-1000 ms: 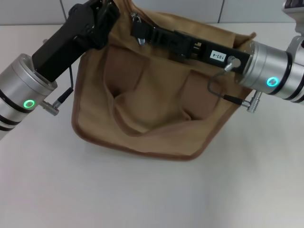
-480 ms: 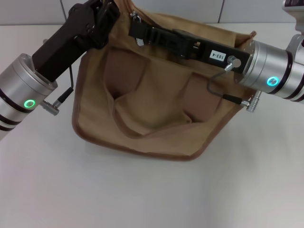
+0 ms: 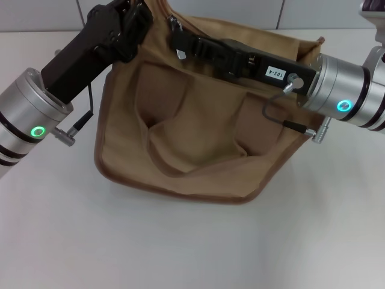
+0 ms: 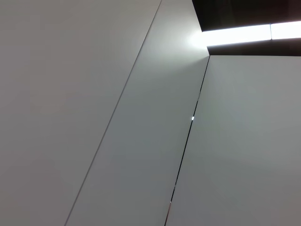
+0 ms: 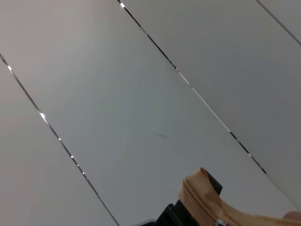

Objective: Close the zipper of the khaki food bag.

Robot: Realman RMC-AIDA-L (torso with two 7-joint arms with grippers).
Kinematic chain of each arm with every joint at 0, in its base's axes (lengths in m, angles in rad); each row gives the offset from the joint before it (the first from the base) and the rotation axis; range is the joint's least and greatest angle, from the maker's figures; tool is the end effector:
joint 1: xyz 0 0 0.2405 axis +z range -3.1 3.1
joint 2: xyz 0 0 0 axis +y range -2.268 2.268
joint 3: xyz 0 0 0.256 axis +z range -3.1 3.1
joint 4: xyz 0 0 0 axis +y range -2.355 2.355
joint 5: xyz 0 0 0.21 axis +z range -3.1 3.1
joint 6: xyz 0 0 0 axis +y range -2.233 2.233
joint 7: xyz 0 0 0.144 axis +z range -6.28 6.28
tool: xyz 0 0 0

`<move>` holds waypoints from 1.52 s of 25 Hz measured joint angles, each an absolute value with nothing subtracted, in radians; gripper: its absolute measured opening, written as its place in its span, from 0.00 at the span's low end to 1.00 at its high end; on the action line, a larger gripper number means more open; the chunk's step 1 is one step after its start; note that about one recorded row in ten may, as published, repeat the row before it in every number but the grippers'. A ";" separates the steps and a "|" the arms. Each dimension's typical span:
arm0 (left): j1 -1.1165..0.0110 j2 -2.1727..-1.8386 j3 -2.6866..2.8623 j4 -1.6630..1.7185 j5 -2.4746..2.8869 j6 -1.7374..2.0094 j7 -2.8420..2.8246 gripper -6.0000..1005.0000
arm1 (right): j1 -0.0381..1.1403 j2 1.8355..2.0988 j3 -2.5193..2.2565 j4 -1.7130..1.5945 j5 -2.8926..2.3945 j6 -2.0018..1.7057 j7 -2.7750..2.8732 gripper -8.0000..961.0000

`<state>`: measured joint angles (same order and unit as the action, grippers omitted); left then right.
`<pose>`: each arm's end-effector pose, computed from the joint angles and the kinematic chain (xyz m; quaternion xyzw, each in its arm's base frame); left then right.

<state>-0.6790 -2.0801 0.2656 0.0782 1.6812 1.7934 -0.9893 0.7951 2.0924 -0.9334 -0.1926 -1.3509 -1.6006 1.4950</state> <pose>-0.1967 0.3313 -0.0048 -0.7633 -0.1709 -0.5979 0.1752 0.1496 0.3525 -0.0463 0.8202 -0.3094 -0.4802 0.0318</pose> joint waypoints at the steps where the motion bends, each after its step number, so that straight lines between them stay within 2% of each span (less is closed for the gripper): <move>1: -0.679 -2.080 0.266 0.078 1.681 1.793 -0.989 0.03 | 0.794 2.092 -0.933 -0.193 -1.351 -1.600 1.494 0.06; 7: -0.666 -2.079 0.246 0.082 1.681 1.792 -0.987 0.04 | 0.748 2.092 -0.925 -0.206 -1.345 -1.607 1.483 0.01; 22: -0.571 -2.072 0.154 0.104 1.676 1.753 -0.986 0.08 | 0.542 2.080 -0.857 -0.274 -1.341 -1.617 1.491 0.02; 37: -0.526 -2.074 0.138 0.103 1.675 1.735 -0.974 0.11 | 0.463 2.082 -0.797 -0.323 -1.328 -1.701 1.380 0.03; 38: -0.513 -2.074 0.138 0.103 1.673 1.738 -0.964 0.12 | 0.457 2.083 -0.796 -0.322 -1.323 -1.701 1.375 0.07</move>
